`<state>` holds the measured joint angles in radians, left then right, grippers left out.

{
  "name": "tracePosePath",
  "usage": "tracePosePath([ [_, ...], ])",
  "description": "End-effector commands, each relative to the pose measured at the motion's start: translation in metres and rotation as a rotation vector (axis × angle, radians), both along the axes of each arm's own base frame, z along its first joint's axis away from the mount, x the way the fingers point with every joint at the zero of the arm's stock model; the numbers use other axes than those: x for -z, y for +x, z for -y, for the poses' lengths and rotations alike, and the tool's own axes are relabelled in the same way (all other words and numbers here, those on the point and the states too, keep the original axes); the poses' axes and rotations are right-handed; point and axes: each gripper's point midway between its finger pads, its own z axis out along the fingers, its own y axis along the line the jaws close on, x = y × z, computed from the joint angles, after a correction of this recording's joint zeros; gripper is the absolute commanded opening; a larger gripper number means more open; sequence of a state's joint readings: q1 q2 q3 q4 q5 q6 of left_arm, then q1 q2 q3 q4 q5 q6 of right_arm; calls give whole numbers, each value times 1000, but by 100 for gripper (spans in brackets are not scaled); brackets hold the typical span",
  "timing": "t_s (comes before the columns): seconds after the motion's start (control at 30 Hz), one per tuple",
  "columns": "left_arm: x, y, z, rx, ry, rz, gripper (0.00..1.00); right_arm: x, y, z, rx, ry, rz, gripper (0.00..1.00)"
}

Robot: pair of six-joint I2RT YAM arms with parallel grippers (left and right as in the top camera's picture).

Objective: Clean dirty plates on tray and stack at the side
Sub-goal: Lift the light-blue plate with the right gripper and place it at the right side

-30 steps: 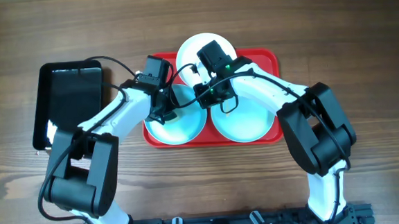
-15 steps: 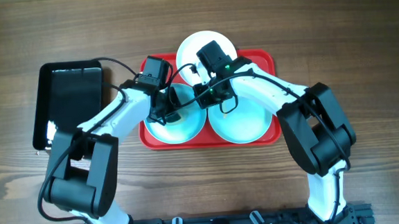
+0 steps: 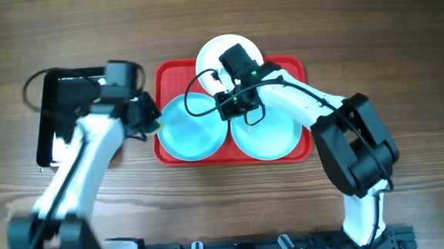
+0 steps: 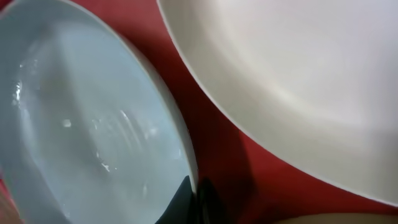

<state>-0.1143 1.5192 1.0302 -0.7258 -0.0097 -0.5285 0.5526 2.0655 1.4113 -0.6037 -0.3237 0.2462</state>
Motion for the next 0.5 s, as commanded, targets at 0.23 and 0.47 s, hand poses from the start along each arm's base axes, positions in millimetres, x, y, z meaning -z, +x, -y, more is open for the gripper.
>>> tracePosePath([
  [0.23, -80, -25, -119, -369, 3, 218, 4, -195, 40, 36, 26, -241, 723, 4],
  [0.47, -76, -36, -143, -450, 28, 195, 4, -272, 22, 7, -256, -706, 1188, 4],
])
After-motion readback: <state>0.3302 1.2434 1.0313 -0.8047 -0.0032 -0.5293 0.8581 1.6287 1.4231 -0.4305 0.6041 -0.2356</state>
